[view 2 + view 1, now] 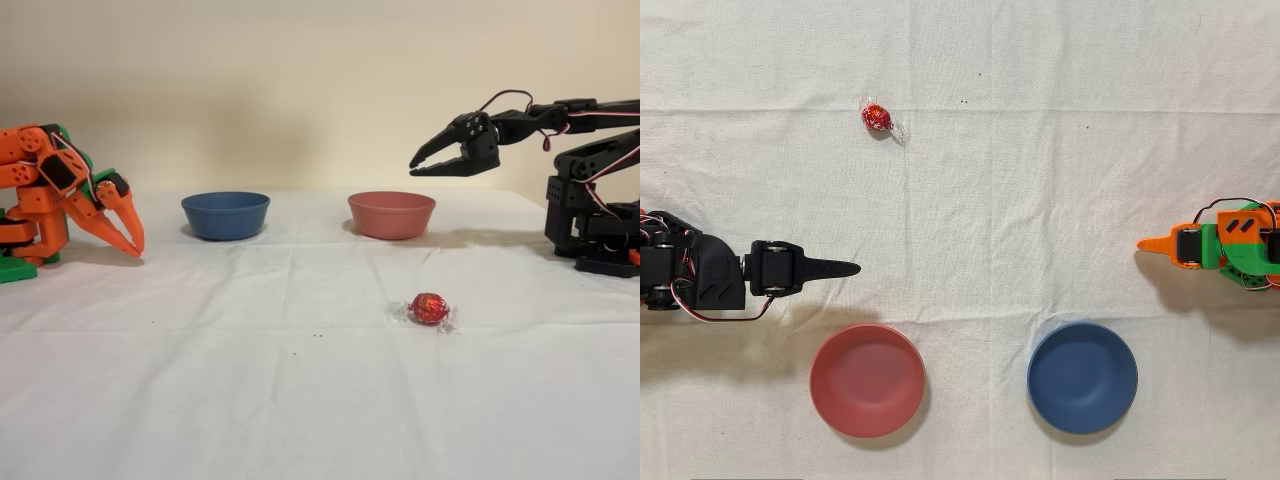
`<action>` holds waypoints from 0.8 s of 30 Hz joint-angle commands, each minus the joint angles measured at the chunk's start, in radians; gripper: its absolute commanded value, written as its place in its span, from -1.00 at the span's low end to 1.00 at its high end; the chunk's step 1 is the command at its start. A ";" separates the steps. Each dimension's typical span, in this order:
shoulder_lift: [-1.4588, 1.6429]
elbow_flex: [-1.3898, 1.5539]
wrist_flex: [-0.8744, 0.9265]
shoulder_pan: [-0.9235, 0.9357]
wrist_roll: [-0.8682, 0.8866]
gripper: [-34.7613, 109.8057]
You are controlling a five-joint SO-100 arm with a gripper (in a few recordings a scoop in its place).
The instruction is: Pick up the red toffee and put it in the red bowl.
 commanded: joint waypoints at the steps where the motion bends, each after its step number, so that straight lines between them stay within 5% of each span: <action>1: -0.367 -0.302 0.388 0.026 -0.193 -0.51; 24: -0.434 -0.548 0.515 -0.008 -0.190 -0.51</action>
